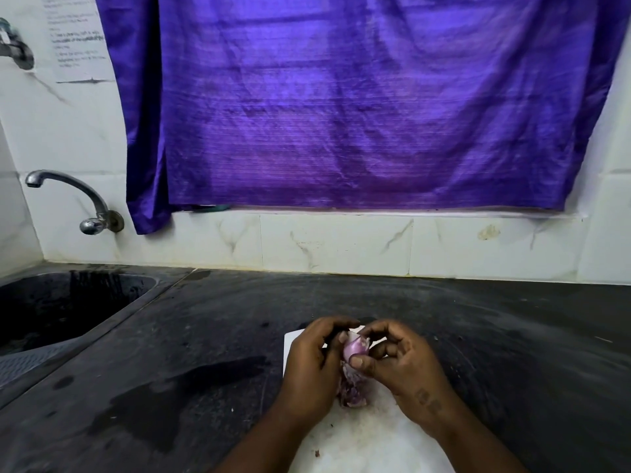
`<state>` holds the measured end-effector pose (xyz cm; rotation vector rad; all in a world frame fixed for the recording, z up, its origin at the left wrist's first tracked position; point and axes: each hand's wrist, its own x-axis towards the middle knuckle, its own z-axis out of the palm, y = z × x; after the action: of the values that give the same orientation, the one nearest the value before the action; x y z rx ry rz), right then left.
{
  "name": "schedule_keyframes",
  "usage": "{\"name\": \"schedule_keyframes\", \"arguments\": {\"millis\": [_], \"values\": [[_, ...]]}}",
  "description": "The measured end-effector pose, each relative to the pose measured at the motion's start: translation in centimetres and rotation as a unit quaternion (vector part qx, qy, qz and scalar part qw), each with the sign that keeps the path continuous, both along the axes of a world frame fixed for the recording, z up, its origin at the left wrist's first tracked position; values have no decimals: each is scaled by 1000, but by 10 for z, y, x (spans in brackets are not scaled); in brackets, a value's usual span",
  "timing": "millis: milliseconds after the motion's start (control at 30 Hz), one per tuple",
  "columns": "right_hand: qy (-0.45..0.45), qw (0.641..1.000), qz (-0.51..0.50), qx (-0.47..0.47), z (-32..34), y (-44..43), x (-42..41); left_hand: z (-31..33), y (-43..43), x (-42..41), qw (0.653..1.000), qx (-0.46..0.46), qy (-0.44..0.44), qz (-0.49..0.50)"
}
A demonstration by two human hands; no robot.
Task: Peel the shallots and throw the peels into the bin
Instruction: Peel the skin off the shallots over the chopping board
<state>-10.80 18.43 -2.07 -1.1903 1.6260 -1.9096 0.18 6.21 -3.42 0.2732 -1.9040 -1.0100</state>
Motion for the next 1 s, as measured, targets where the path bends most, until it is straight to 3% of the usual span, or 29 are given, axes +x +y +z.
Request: {"name": "schedule_keyframes", "arguments": {"millis": [367, 500, 700, 867, 1000], "values": [[-52, 998, 5, -25, 0, 1, 0, 3, 9, 1, 997, -73, -6, -25], [-86, 995, 1, -47, 1, -1, 0, 0, 5, -1, 1000, 7, 6, -1], [-67, 996, -6, -57, 0, 0, -5, -1, 5, -2, 987, 146, 22, -60], [-19, 998, -25, -54, -2, -3, -6, -2, 4, -4, 987, 133, -17, -82], [-29, 998, -2, -60, -4, -4, -6, -1, 3, -5, 982, 159, 10, -101]]}}
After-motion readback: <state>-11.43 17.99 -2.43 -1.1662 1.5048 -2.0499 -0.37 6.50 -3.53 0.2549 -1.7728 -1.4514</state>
